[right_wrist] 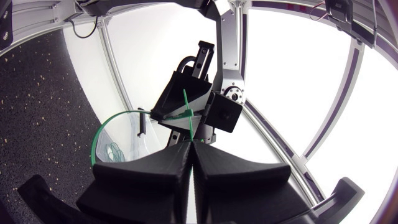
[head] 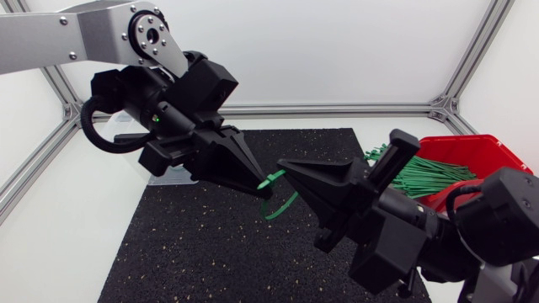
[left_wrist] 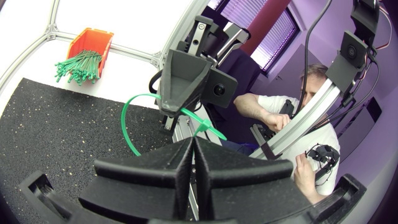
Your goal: Take a green cable tie from the red box, thread the tail through the head to close it, then place it in the transparent bin on the left.
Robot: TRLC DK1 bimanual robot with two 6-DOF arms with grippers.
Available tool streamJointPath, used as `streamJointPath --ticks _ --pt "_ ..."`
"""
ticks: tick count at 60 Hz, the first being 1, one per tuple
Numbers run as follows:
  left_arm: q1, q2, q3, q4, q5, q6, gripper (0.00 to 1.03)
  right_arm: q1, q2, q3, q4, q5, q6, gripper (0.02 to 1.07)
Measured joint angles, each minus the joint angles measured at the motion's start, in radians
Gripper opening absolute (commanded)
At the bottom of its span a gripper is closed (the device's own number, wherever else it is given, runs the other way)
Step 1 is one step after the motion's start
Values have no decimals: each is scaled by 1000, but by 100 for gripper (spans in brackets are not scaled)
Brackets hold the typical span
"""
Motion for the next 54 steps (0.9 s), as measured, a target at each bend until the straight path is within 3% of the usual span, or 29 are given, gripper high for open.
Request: streamJointPath --ticks 14,21,33,54 --pt "0 0 0 0 -3 0 3 36 -10 0 -4 20 -12 9" --pt "0 0 4 0 -6 -1 3 36 -8 0 -3 22 -22 36" --pt "1 0 5 1 -13 -8 3 36 -13 0 -4 23 -22 65" --pt "46 0 9 41 -18 -50 3 28 -80 0 -30 68 25 66"
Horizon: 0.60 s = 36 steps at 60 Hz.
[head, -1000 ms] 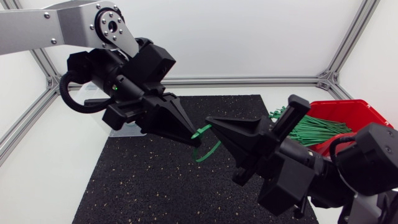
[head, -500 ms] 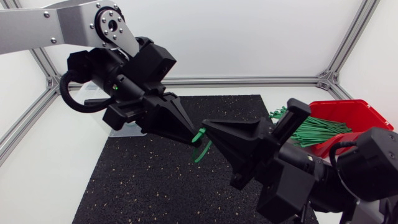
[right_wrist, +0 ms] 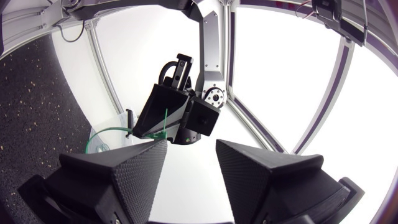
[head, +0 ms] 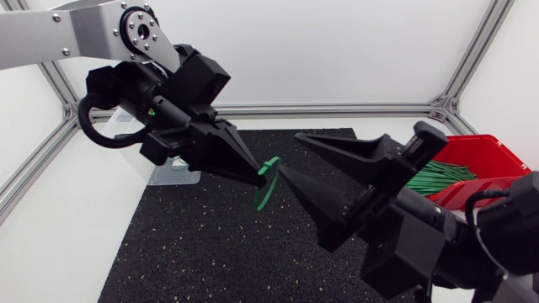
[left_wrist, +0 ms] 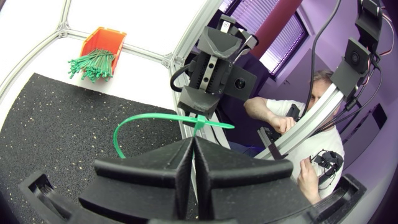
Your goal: Take a green cable tie from the red box, thread the tail through the head to close it, then place it in the transparent bin on the left.
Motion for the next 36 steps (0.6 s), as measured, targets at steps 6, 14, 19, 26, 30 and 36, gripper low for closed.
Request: streamJointPath --ticks 6,14,19,26,30,36 --pt "10 0 0 14 0 -7 3 0 -30 0 -67 9 30 65" --pt "18 0 0 66 -8 -43 3 0 -64 10 -188 11 104 61" --pt "18 0 0 90 -17 -68 3 0 -64 32 -220 11 148 60" --pt "18 0 0 155 -50 -124 3 1 -64 66 -232 10 195 49" --pt "18 0 0 179 -60 -150 3 3 -62 84 -240 11 216 46" --pt "18 0 0 201 -64 -178 3 16 -46 98 -241 14 225 46"
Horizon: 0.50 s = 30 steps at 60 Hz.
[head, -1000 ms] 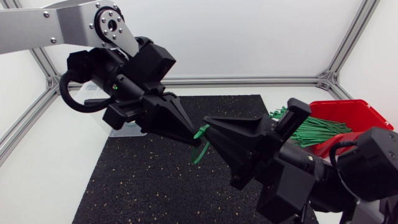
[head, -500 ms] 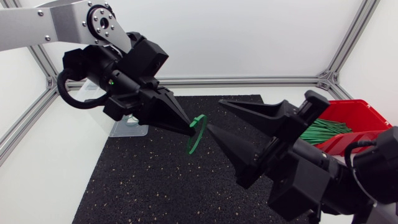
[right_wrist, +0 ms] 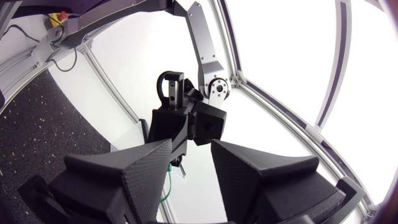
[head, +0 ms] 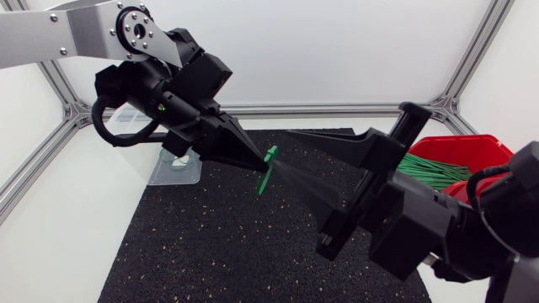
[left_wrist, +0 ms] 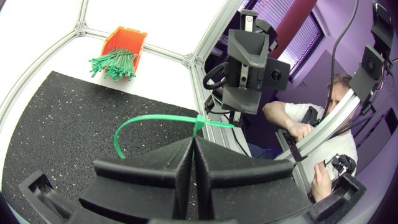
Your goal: Take a green cable tie from the red box, thread the tail through the head to close it, then place it in the transparent bin on the left.
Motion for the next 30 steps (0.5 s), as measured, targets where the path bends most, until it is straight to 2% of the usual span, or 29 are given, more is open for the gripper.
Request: streamJointPath --ticks 19,30 --pt "0 0 0 7 -3 -16 3 11 63 0 -3 0 18 46" --pt "0 0 0 25 -7 -35 3 11 88 0 2 0 21 39"
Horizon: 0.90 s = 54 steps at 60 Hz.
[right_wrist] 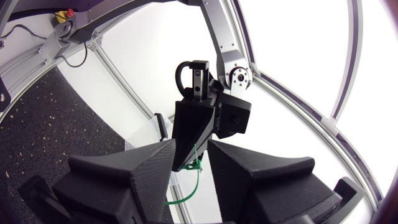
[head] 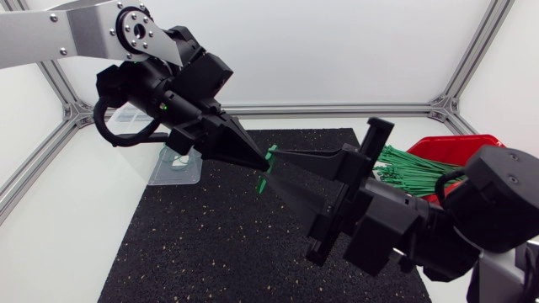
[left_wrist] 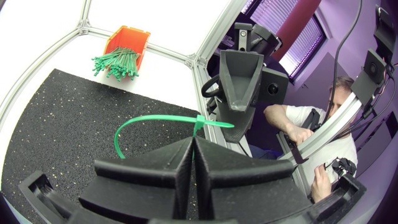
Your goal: Take a green cable tie from the red box, thread the tail through the head to close it, then place it in the transparent bin on the left.
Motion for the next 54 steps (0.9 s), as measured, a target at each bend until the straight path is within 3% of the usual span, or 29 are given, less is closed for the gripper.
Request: streamJointPath --ticks 6,12,22,30,37,45,54 --pt "0 0 -3 5 -4 0 3 0 11 0 7 0 1 39" --pt "0 0 -10 8 -8 0 3 0 20 0 11 0 1 31" --pt "0 0 -13 8 -8 -1 3 0 41 2 29 0 1 29" --pt "0 0 -13 10 -12 -1 3 0 58 7 31 0 1 20" --pt "0 0 -21 16 -15 -3 3 0 62 16 37 0 1 20" --pt "0 0 -29 21 -15 -3 3 -1 63 20 45 1 1 9" --pt "0 0 -30 24 -15 -3 3 -1 63 20 45 8 1 10"
